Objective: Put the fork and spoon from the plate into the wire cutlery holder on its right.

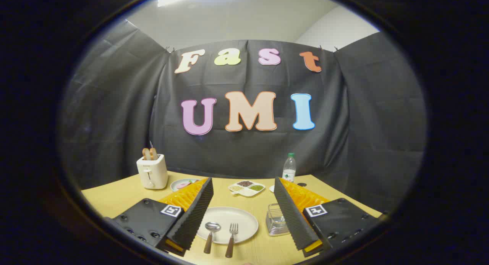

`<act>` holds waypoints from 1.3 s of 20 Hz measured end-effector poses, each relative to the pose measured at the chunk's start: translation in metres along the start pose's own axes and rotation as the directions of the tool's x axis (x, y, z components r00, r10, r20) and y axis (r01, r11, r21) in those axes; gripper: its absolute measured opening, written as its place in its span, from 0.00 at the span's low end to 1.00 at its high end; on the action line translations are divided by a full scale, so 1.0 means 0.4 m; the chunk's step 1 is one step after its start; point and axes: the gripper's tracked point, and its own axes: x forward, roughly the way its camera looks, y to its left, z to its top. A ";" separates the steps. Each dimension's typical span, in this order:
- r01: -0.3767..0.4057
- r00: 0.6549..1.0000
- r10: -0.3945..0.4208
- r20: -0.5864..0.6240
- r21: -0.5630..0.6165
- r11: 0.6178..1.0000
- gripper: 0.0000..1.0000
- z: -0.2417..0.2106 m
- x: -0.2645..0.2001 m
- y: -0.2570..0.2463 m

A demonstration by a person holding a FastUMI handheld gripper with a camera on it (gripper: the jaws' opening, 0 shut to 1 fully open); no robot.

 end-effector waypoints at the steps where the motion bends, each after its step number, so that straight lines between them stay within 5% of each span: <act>1: 0.001 1.000 -0.001 -0.002 -0.001 1.000 1.00 0.000 0.001 -0.001; 19: -0.011 0.997 0.009 -0.077 -0.021 1.000 1.00 -0.026 0.007 0.001; 26: -0.042 0.954 0.034 -0.297 -0.020 0.999 1.00 -0.109 0.028 0.003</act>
